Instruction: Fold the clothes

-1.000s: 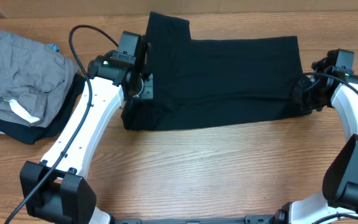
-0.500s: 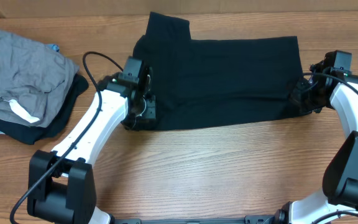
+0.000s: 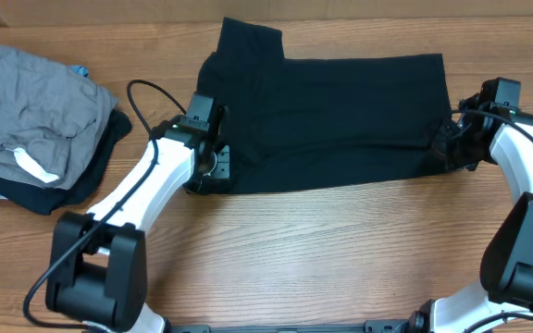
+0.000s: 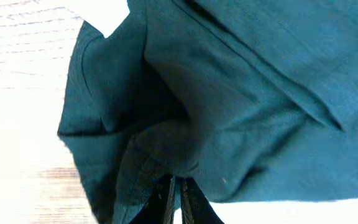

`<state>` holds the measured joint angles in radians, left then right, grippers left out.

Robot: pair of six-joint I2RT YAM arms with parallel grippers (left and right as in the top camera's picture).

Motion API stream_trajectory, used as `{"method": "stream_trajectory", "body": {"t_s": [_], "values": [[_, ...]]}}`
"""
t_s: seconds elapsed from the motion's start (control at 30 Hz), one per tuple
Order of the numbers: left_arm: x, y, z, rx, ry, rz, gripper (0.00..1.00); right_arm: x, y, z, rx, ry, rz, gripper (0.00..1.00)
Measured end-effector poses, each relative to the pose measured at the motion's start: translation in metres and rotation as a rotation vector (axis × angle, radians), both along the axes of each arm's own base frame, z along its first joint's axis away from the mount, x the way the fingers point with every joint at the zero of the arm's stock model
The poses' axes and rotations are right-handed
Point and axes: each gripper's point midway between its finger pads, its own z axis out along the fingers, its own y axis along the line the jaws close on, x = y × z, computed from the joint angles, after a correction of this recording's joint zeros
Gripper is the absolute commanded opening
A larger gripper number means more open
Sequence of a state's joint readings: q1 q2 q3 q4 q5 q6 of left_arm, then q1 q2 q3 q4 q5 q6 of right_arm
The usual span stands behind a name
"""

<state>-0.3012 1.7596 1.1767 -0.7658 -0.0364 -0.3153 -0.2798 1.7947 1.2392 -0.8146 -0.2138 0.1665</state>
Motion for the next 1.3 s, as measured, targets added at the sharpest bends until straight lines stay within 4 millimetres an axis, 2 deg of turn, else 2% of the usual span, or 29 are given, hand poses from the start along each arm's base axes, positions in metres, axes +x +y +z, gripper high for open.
{"method": "stream_trajectory", "body": {"t_s": [0.13,0.27,0.5,0.7,0.8,1.3], "values": [[0.004,0.002,-0.016,0.026,0.017,0.004,0.04,-0.002,0.001,-0.006,-0.001,0.0,0.004,0.04],[0.002,0.012,-0.032,0.064,0.053,0.037,0.04,-0.007,0.003,-0.011,0.0,0.014,0.018,0.04],[0.006,0.036,-0.033,0.084,0.054,0.108,0.04,0.003,0.014,-0.015,-0.032,-0.049,0.128,0.04],[0.006,0.038,-0.033,0.085,0.054,0.113,0.04,0.0,0.017,-0.032,-0.062,-0.079,0.202,0.04],[0.007,0.038,-0.033,0.089,0.049,0.114,0.04,0.005,0.016,-0.033,-0.076,-0.111,0.212,0.04],[0.007,0.039,-0.033,0.091,0.049,0.114,0.06,0.001,0.017,-0.04,-0.079,-0.109,0.223,0.04]]}}
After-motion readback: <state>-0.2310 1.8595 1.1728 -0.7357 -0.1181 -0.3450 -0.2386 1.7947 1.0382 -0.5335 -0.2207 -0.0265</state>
